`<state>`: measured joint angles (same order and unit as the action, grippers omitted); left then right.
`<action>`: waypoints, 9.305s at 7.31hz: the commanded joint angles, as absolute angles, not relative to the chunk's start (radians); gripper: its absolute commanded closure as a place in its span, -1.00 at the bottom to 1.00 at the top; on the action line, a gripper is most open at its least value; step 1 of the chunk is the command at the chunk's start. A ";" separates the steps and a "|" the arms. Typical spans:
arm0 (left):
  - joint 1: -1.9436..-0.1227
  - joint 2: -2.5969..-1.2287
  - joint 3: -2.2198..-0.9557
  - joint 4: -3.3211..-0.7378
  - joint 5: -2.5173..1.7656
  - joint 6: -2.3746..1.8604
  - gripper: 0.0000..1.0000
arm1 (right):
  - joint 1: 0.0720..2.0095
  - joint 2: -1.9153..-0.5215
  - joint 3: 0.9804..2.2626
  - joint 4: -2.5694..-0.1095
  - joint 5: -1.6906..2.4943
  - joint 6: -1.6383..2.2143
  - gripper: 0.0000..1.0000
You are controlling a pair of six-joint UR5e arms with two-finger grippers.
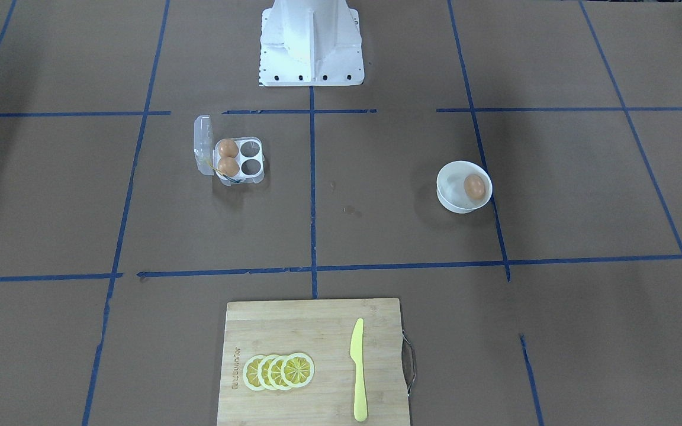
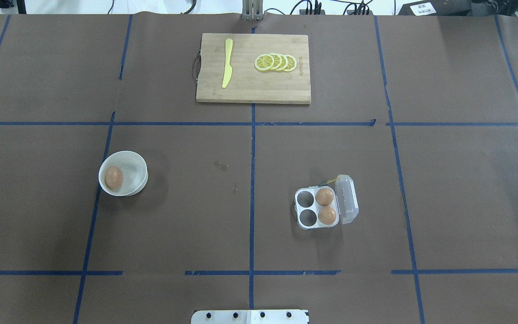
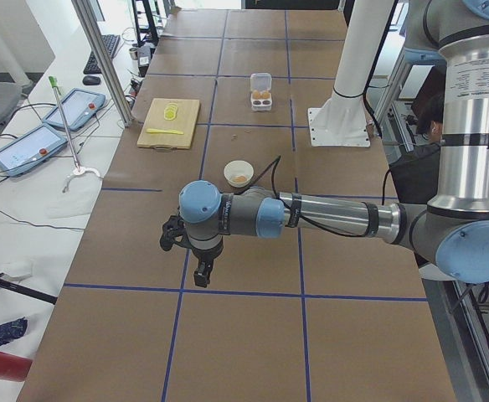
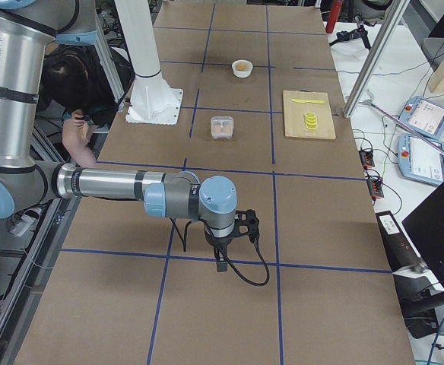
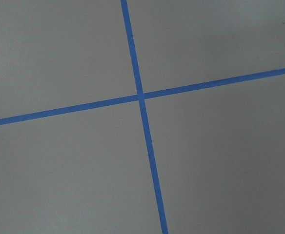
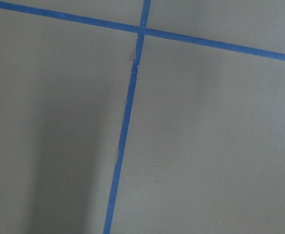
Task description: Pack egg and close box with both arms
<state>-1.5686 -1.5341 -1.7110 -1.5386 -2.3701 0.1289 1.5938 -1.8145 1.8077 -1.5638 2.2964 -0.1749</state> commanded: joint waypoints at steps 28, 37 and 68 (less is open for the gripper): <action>-0.614 -1.717 -1.898 -2.037 -1.758 -1.273 -0.52 | 1.582 -1.787 1.796 -1.253 2.428 -0.058 -1.00; -0.581 -1.717 -1.850 -1.993 -1.756 -1.264 -0.52 | 1.582 -1.787 1.792 -1.253 2.428 -0.058 -1.00; -0.533 -2.116 -1.623 -2.667 -1.633 -0.701 1.00 | 1.582 -1.787 1.782 -1.253 2.428 -0.058 -1.00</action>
<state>-0.5829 -2.0512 -1.6604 -2.6007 -1.6717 -0.7091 1.5814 -1.7858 1.7826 -1.2533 2.4277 -0.0583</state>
